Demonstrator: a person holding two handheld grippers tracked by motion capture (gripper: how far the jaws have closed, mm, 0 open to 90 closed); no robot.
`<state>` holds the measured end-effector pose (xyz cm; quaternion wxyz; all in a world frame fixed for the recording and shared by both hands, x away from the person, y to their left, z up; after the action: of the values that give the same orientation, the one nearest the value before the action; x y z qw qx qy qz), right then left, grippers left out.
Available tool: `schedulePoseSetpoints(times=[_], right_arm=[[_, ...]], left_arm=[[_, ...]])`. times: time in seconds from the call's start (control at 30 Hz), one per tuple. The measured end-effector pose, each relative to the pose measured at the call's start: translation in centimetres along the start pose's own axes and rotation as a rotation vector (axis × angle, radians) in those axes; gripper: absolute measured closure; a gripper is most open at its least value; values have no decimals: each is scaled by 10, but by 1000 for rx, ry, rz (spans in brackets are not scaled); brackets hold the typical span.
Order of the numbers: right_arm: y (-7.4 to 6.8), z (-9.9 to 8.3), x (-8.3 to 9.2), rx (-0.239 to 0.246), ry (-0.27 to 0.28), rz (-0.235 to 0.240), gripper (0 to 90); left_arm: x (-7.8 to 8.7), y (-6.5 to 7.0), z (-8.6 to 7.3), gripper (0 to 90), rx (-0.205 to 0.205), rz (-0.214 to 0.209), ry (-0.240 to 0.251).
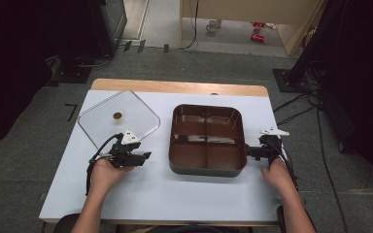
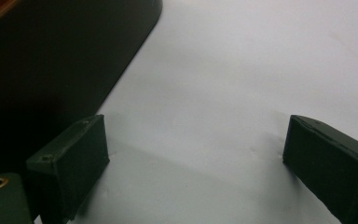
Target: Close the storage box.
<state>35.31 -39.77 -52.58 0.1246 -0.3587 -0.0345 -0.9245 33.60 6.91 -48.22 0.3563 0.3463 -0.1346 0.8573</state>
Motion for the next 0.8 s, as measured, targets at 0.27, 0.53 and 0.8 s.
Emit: schedulePoseSetpoints(times=[0.27, 0.53, 0.8], right_arm=[[0, 0, 0, -1, 0, 0, 60], [0, 0, 0, 1, 0, 0, 60], [0, 0, 0, 0, 0, 0, 60]], left_arm=[[0, -13, 6, 453, 30, 15, -13], [3, -22, 17, 462, 71, -10, -5], [7, -35, 24, 438, 96, -31, -4]])
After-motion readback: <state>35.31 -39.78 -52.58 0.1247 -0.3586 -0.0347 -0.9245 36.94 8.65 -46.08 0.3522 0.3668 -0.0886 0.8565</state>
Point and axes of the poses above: each handheld gripper's, and its own axes: x roughly backward along the jaws, z roughly out of its top, y roughly to its right, the point moved 3 cm from there along -x, roughly forward along the jaws, and after that the axes turned 2 degrees about y, right-handed, at the moved point
